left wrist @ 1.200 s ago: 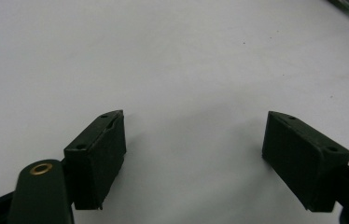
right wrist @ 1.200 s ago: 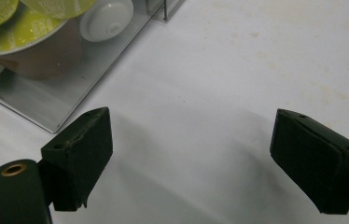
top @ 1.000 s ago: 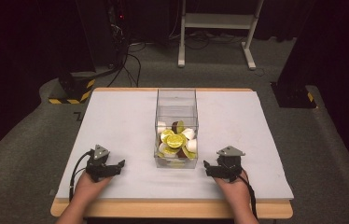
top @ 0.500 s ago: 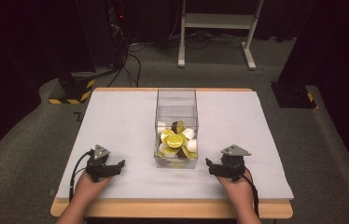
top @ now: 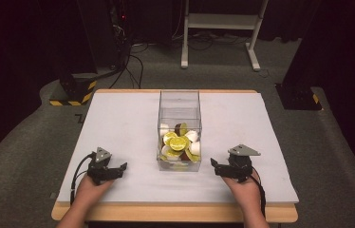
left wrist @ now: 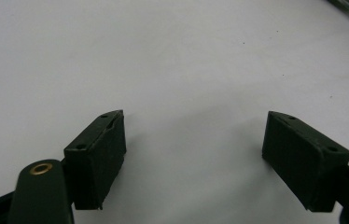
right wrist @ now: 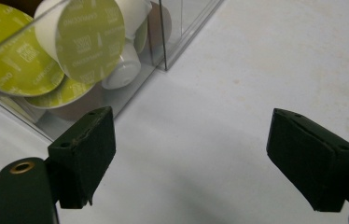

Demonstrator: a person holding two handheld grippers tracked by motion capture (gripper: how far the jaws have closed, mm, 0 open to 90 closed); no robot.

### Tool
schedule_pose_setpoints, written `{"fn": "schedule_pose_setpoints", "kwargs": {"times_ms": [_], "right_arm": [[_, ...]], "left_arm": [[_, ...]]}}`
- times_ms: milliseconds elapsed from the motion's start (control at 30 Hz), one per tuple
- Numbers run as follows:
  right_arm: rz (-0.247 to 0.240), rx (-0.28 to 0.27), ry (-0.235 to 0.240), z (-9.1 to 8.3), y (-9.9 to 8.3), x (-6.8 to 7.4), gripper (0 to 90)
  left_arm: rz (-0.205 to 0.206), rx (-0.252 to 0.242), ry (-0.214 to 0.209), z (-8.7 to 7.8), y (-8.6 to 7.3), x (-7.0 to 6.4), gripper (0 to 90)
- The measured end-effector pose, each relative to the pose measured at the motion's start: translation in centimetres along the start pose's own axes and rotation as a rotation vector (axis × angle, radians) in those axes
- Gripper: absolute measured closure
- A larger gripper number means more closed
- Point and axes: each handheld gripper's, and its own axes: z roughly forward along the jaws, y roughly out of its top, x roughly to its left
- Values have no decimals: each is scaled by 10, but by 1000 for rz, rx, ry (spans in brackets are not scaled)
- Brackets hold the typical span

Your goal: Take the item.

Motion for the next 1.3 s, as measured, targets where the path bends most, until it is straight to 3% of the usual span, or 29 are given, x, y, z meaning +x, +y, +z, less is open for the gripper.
{"fn": "schedule_pose_setpoints", "kwargs": {"times_ms": [600, 1300], "right_arm": [[7, -16, -12, -2, 19, 12, 188], [14, -89, 11, -10, 47, 20, 199]], "left_arm": [[-12, -9, -1, 1, 0, -1, 217], [-13, -13, 0, 1, 0, -1, 217]]}}
